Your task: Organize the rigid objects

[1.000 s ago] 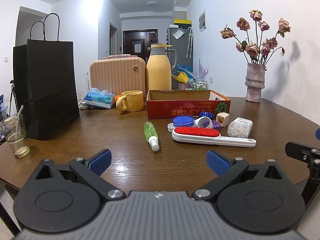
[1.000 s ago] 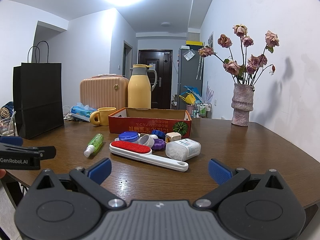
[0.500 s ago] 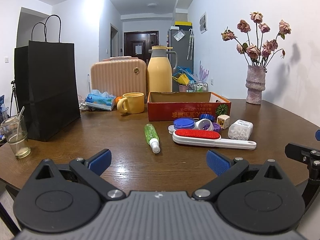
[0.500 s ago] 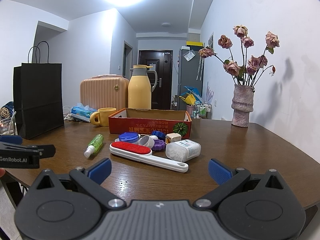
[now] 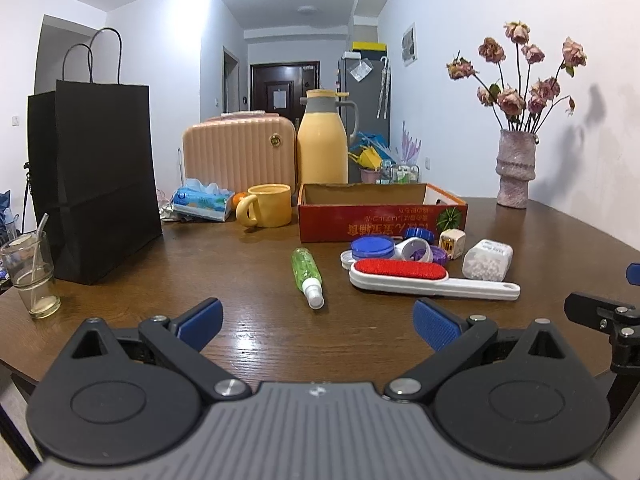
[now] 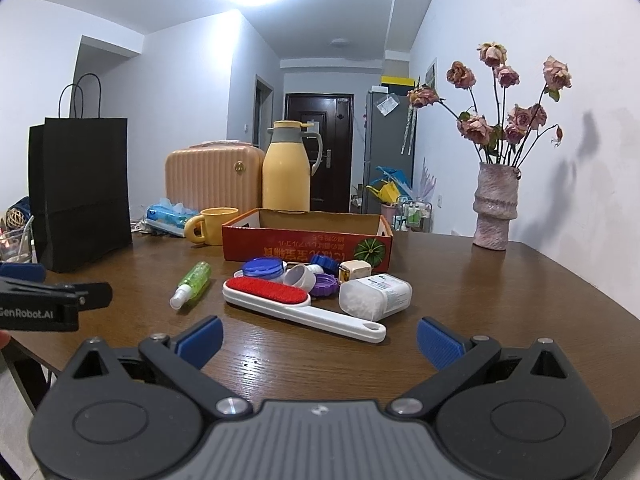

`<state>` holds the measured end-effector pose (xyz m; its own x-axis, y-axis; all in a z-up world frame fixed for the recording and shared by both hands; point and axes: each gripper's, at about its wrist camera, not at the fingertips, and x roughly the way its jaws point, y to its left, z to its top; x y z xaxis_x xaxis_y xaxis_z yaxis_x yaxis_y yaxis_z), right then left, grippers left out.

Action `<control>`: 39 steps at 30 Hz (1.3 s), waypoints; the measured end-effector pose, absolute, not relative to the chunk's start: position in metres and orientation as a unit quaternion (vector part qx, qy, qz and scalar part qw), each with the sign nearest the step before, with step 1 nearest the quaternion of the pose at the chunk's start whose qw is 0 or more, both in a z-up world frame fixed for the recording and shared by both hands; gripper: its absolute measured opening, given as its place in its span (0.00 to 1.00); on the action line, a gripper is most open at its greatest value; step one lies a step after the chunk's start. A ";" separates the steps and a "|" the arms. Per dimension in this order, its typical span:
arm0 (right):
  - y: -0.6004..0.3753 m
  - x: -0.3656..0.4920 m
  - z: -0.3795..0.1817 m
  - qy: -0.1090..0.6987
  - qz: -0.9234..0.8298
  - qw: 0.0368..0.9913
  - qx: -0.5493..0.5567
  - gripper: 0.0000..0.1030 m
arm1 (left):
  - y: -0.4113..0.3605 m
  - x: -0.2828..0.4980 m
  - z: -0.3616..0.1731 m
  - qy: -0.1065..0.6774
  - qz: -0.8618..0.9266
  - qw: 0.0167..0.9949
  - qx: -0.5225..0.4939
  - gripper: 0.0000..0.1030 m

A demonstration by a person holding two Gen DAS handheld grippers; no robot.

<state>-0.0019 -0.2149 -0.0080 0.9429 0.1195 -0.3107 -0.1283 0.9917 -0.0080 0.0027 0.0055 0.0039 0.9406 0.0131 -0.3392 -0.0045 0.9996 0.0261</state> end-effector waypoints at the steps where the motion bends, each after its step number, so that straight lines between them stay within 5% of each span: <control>1: -0.215 0.001 -0.008 0.157 0.064 0.985 -0.013 1.00 | 0.005 0.006 0.003 0.176 0.004 0.984 0.013 1.00; 39: -0.203 0.146 -0.033 0.225 0.103 0.969 -0.010 1.00 | 0.019 0.139 -0.026 0.239 0.006 0.971 -0.005 1.00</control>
